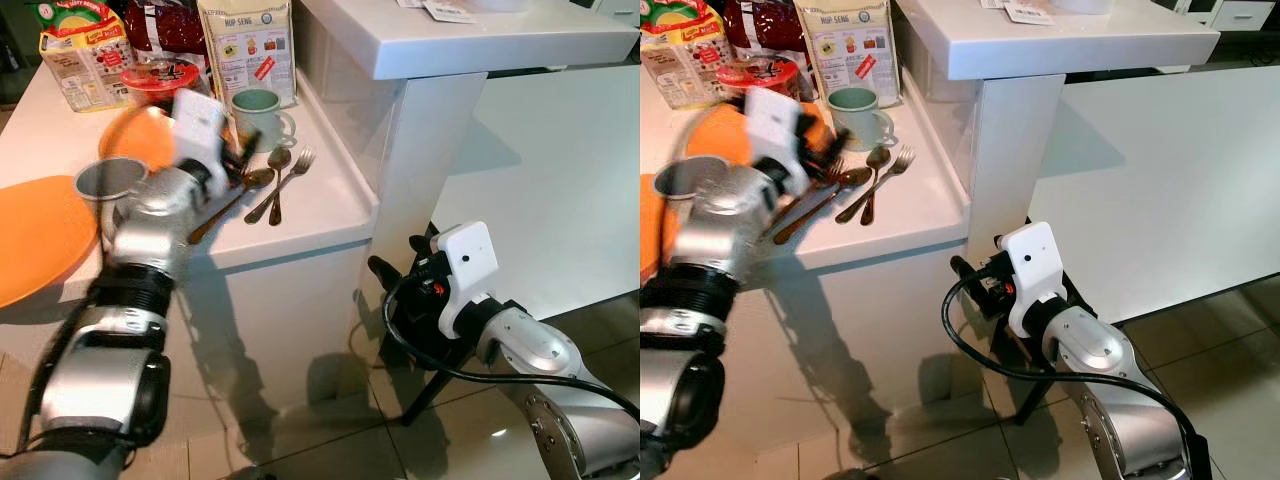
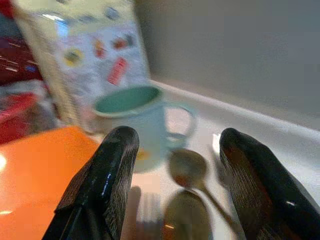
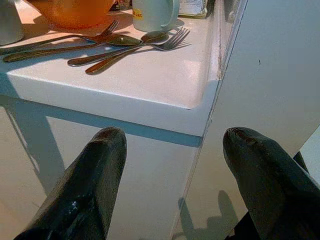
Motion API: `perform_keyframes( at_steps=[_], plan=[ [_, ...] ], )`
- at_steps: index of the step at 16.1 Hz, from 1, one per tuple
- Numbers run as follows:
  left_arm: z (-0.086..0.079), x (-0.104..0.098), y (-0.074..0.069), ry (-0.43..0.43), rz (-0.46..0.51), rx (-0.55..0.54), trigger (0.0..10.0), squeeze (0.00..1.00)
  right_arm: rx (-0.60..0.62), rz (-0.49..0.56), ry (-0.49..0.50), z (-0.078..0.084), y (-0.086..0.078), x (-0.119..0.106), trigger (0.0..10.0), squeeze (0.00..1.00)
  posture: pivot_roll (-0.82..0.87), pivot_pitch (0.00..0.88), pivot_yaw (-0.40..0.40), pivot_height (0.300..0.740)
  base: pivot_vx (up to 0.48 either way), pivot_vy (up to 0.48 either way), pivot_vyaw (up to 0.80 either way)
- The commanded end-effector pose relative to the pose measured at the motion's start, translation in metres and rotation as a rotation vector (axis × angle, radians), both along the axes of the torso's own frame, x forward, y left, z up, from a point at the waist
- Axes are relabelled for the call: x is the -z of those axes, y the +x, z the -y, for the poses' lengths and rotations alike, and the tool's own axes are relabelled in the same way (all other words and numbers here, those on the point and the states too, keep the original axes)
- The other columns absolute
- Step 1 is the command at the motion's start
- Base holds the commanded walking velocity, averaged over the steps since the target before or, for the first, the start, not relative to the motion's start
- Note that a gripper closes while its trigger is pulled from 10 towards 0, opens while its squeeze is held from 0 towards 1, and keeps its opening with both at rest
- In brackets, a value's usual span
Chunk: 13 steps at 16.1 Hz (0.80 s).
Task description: Setting the table
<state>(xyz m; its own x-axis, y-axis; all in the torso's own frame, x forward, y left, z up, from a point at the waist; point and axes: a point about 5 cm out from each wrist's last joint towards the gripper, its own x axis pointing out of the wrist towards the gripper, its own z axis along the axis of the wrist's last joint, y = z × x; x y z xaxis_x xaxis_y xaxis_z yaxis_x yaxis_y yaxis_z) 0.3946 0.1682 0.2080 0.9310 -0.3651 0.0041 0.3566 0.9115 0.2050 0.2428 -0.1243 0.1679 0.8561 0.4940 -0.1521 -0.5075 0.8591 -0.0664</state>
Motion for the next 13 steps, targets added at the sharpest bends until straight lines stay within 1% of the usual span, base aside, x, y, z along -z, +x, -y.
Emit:
perform_keyframes(
  at_steps=[1,2,4,5,6,7,8,9,10,11,13],
  plan=[
    [0.011,0.006,0.002,0.036,-0.037,0.033,10.0,0.00,0.008,-0.011,-0.003,0.001,0.001,0.001,10.0,0.00,-0.11,0.000,-0.010,0.740,0.000,0.000,0.00],
    [0.026,0.010,0.007,0.047,-0.056,0.037,10.0,0.00,0.003,-0.012,-0.008,0.001,0.000,0.001,10.0,0.00,-0.12,0.000,-0.007,0.740,0.000,0.000,0.00],
    [0.032,0.011,0.010,0.045,-0.068,0.022,10.0,0.00,0.000,-0.012,-0.011,0.001,0.000,0.000,10.0,0.00,-0.14,0.000,-0.001,0.740,0.000,0.000,0.00],
    [0.029,0.010,0.014,0.067,-0.072,-0.058,10.0,0.00,0.001,-0.007,-0.015,0.000,-0.002,-0.002,10.0,0.00,-0.16,0.000,0.013,0.740,0.000,0.000,0.00],
    [0.022,0.008,0.016,0.070,-0.071,-0.118,10.0,0.27,0.005,-0.004,-0.017,0.000,-0.003,-0.003,10.0,0.00,-0.17,0.000,0.017,0.740,0.000,0.000,0.00],
    [0.012,0.006,0.016,0.066,-0.072,-0.150,10.0,0.25,0.013,-0.007,-0.019,0.002,-0.004,-0.003,10.0,0.00,-0.17,0.000,0.016,0.740,0.000,0.000,0.00],
    [-0.005,0.003,0.016,0.076,-0.075,-0.186,10.0,0.09,0.014,-0.013,-0.020,0.003,-0.005,-0.002,10.0,0.00,-0.16,0.002,0.007,0.740,0.000,0.000,0.00],
    [-0.009,0.002,0.016,0.075,-0.075,-0.192,10.0,0.09,0.014,-0.015,-0.020,0.003,-0.005,-0.002,10.0,0.00,-0.16,0.002,0.007,0.740,0.000,0.000,0.00],
    [-0.025,-0.002,0.014,0.084,-0.096,-0.189,10.0,0.00,0.000,-0.029,-0.022,0.002,-0.005,0.001,10.0,0.00,-0.14,0.004,-0.006,0.740,0.000,0.000,0.00],
    [-0.032,-0.002,0.012,0.111,-0.112,-0.178,10.0,0.00,-0.011,-0.035,-0.022,0.000,-0.005,0.003,10.0,0.00,-0.13,0.004,-0.012,0.740,0.000,0.000,0.00],
    [-0.038,0.002,0.010,0.134,-0.137,-0.165,10.0,0.00,-0.027,-0.039,-0.017,-0.003,-0.004,0.003,10.0,0.00,-0.11,0.000,-0.018,0.740,0.000,0.000,0.00]
  ],
)
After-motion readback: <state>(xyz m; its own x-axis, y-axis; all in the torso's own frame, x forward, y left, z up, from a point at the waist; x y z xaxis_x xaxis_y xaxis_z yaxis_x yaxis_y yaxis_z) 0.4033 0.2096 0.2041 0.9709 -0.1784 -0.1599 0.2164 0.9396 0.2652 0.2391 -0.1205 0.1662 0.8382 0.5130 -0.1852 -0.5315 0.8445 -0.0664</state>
